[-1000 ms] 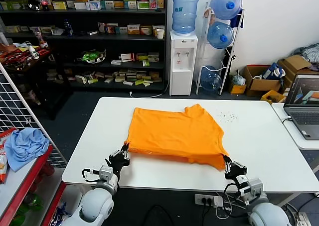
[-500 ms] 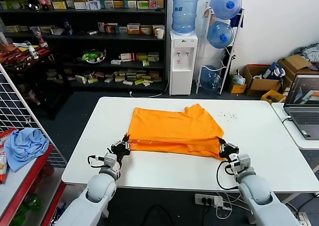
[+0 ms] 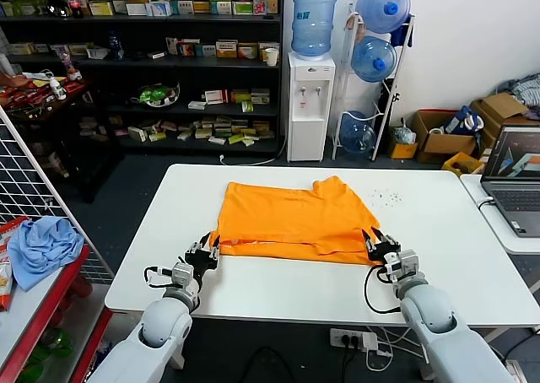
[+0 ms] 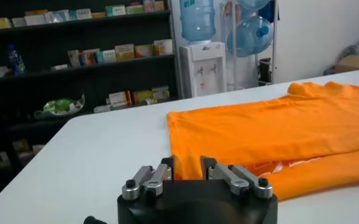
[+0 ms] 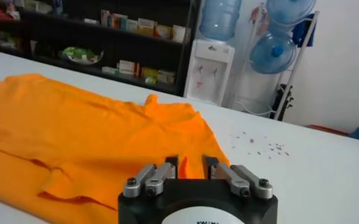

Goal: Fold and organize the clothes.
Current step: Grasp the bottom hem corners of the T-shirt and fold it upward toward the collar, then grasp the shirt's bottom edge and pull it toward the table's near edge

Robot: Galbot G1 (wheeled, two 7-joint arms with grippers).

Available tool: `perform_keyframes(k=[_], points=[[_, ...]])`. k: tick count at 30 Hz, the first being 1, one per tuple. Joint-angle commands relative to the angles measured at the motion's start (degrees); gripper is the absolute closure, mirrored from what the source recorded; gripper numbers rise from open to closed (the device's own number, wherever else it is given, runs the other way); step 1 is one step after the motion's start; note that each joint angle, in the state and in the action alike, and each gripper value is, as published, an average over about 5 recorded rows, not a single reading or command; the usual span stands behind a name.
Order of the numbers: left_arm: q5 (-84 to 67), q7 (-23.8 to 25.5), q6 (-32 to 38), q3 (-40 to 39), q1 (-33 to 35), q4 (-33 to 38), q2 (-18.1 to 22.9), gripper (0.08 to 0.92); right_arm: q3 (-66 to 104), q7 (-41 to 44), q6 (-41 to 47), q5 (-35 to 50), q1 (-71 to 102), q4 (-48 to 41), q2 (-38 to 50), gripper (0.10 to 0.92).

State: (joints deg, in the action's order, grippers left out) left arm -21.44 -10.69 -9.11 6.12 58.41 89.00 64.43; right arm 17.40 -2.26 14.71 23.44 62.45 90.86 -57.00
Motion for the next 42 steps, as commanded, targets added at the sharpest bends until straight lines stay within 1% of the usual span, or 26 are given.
perform_keyframes(k=[1,5,7,10,11,13,14,16,18,26,32,37,40,42], points=[[-3.27,-0.59,-1.16,0.09,1.64,3.00,-0.57,0.500,3.34,-0.78,3.66,2.11,8.19,8.16,2.36,0.481],[-4.93,-1.06,-2.31,0.02,1.75,3.03,-0.52,0.387,5.14,-1.11,4.28,1.76,11.31,9.56,2.36,0.359],[-6.06,-1.48,-2.77,-0.08,1.25,2.28,-0.12,0.327,5.43,-1.26,4.29,1.31,11.74,9.00,2.00,0.299],[-7.49,-1.88,-3.27,-0.26,-0.13,0.62,0.59,0.244,5.48,-1.49,3.99,0.58,11.01,7.05,1.33,0.231],[-7.80,-1.92,-3.48,-0.33,-0.64,0.01,0.80,0.222,5.44,-1.57,3.90,0.47,10.55,6.33,1.13,0.218],[-8.10,-1.93,-3.87,-0.51,-1.52,-1.24,1.20,0.192,5.32,-1.77,3.82,0.46,9.58,4.93,0.79,0.222],[-8.14,-1.91,-4.05,-0.60,-1.88,-1.85,1.37,0.185,5.25,-1.86,3.82,0.50,9.14,4.18,0.64,0.230],[-8.15,-1.85,-4.40,-0.75,-2.48,-3.08,1.74,0.195,5.05,-1.98,3.85,0.61,8.35,2.70,0.38,0.275],[-8.03,-1.73,-4.70,-0.83,-2.83,-4.02,2.04,0.226,4.78,-1.99,3.92,0.86,7.69,1.39,0.16,0.323],[-7.90,-1.29,-6.62,-0.85,-2.40,-4.44,1.63,0.453,3.71,-1.69,4.50,2.47,5.39,-2.06,-0.67,0.556],[-8.17,-1.06,-7.29,-0.82,-1.19,-3.27,1.13,0.627,3.50,-1.36,4.72,2.08,6.03,-1.00,-0.39,0.729],[-8.80,-0.99,-7.60,-0.90,0.20,-1.33,0.17,0.774,3.72,-1.50,5.45,1.82,7.68,1.81,0.42,0.867],[-9.53,-1.50,-7.94,-0.91,1.39,0.74,-0.80,0.853,4.01,-1.88,6.15,1.99,9.30,4.28,1.58,0.900],[-9.98,-1.96,-8.41,-1.05,2.59,2.82,-1.93,0.884,4.27,-2.33,6.69,2.39,10.49,6.03,2.47,0.900]])
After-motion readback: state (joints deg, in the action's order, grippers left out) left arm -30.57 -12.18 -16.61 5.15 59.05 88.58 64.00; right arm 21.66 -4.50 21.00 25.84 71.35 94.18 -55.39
